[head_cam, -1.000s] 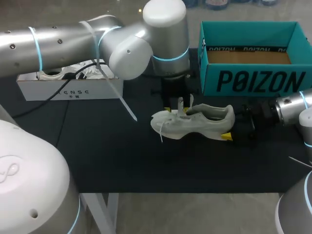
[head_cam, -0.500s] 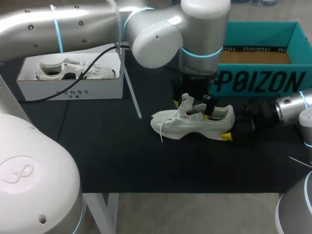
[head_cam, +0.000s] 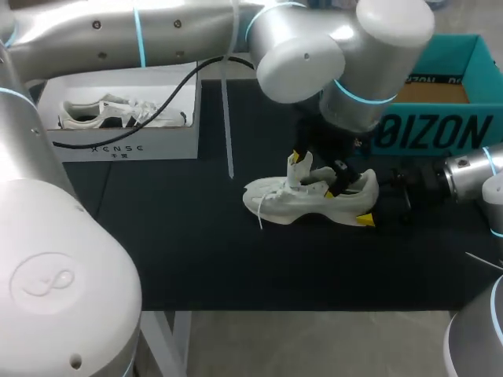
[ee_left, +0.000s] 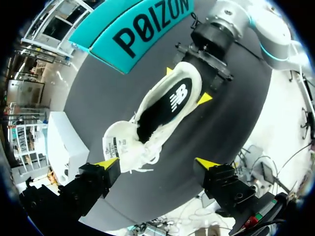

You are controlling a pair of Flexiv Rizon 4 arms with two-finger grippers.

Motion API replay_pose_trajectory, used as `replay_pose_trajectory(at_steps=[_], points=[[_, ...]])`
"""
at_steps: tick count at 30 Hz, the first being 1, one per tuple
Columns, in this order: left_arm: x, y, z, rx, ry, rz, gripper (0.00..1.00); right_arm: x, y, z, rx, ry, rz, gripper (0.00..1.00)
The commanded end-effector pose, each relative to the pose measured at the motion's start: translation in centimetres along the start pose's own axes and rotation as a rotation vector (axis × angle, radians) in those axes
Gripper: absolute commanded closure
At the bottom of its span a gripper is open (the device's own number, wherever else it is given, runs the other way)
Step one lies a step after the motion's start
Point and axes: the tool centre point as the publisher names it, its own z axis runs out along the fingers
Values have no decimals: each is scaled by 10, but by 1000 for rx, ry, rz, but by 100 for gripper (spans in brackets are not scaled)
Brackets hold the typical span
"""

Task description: Take the shoe out of the shoebox, open the shoe tongue, remove and reinsert the insole, then place the shoe into the shoebox

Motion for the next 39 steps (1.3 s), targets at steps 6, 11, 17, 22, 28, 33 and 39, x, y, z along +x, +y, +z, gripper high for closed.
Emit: replay_pose_trajectory(at_steps=[6, 11, 17, 22, 28, 33, 39], points=[[11, -4, -4, 109, -100, 517, 0, 0, -7, 6, 1, -1, 1, 100], [3, 1, 2, 190, -70, 703, 0, 0, -7, 6, 1, -1, 1, 100], [-17, -5, 16, 228, 50, 787, 0, 0, -7, 6, 1, -1, 1, 100], [-24, -15, 27, 247, 104, 819, 0, 0, -7, 6, 1, -1, 1, 100], [-18, -34, 27, 239, 107, 858, 0, 0, -7, 6, 1, -1, 1, 100], [-7, -52, 22, 169, 97, 823, 7, 0, -7, 6, 1, -1, 1, 100], [-12, -67, 34, 96, 132, 714, 100, 0, -7, 6, 1, -1, 1, 100]])
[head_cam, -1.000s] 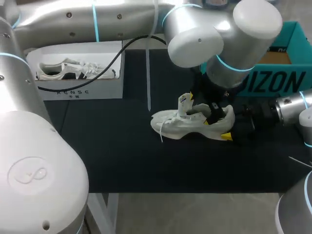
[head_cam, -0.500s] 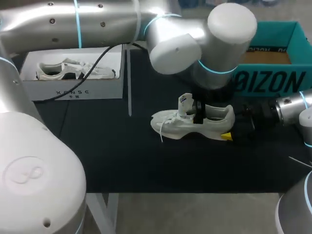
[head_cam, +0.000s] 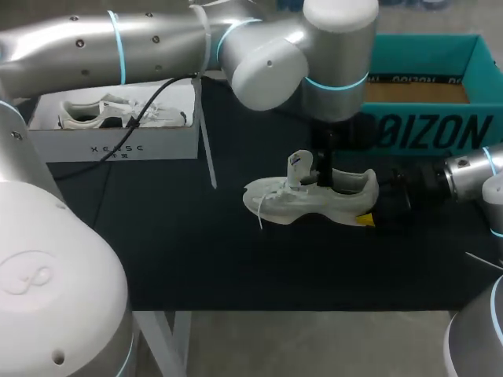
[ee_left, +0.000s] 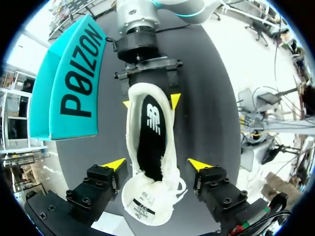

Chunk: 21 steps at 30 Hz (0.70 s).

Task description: Take the shoe out of the shoebox, open the shoe tongue, remove and reinsert the insole, then place the shoe into the shoebox

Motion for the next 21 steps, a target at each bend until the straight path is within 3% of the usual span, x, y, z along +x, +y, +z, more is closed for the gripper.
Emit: replay_pose_trajectory(at_steps=[1, 7, 21], points=[[-12, -16, 10, -94, 36, -28, 100, 0, -7, 6, 1, -1, 1, 100], [-5, -22, 16, -105, 31, 0, 100, 0, -7, 6, 1, -1, 1, 100], [-16, -11, 43, -100, 61, 13, 100, 0, -7, 6, 1, -1, 1, 100]])
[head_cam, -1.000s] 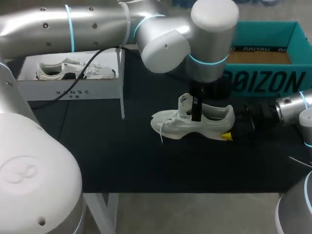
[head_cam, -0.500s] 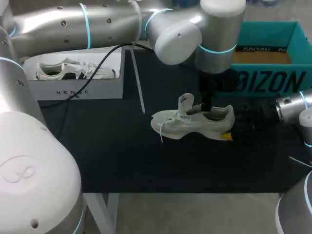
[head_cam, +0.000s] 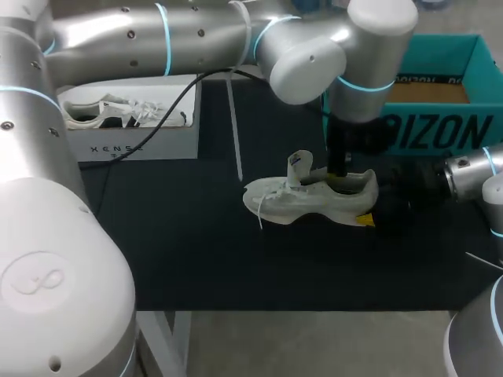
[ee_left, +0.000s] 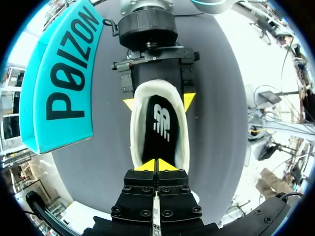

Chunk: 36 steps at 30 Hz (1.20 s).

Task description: Take the shoe out of the shoebox, open the shoe tongue, remove and reinsert the insole, then place the shoe into the shoebox

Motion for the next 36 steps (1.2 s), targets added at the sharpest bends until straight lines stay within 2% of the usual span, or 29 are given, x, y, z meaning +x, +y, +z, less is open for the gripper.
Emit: replay_pose_trajectory(at_steps=[1, 18, 27, 28, 30, 31, 33, 36], points=[[0, 1, 14, 8, 22, 6, 100, 0, -7, 6, 1, -1, 1, 100], [35, -4, 49, -6, 41, 54, 100, 0, -7, 6, 1, -1, 1, 100], [36, -4, 58, 8, 29, 59, 100, 0, -7, 6, 1, -1, 1, 100], [37, -4, 58, 8, 21, 67, 97, 0, -7, 6, 1, -1, 1, 100], [37, -4, 58, 9, 23, 67, 82, 0, -7, 6, 1, -1, 1, 100], [37, -4, 59, 7, 20, 69, 82, 0, -7, 6, 1, -1, 1, 100], [37, -4, 60, 6, 19, 70, 71, 0, -7, 6, 1, -1, 1, 100], [37, -4, 61, 6, 22, 70, 67, 0, -7, 6, 1, -1, 1, 100]])
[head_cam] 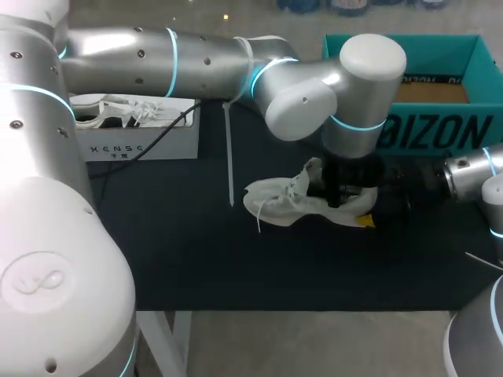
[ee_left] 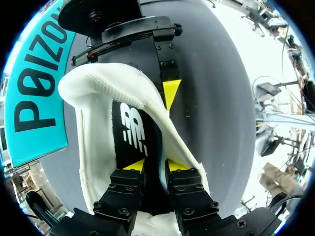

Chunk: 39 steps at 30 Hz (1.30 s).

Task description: Take the shoe out of the shoebox, open the shoe tongue, remove and reinsert the insole, then place the shoe into the shoebox

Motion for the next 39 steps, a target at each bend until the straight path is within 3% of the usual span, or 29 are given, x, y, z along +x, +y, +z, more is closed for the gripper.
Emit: replay_pose_trajectory(at_steps=[1, 4, 14, 25, 26, 27, 28, 29, 39], points=[[5, 0, 4, 0, 2, 3, 67, -1, -7, 6, 2, -2, 3, 100], [6, -1, 6, -2, 0, 8, 60, -1, -7, 6, 2, -2, 3, 100], [3, -1, 17, -23, -98, 20, 60, -1, -7, 6, 2, -2, 3, 100], [-9, 6, 51, -10, -271, 45, 53, -1, -7, 6, 2, -2, 3, 100], [-11, 7, 54, -5, -284, 41, 56, -1, -7, 6, 2, -2, 3, 100], [-13, 7, 56, -5, -288, 38, 64, -1, -7, 6, 2, -2, 3, 100], [-15, 8, 58, -15, -290, 31, 94, -1, -7, 6, 2, -2, 3, 100], [-17, 8, 59, -25, -295, 35, 100, -1, -7, 6, 2, -2, 3, 100], [-26, 10, 45, -38, -348, 14, 100, -1, -7, 6, 2, -2, 3, 100]])
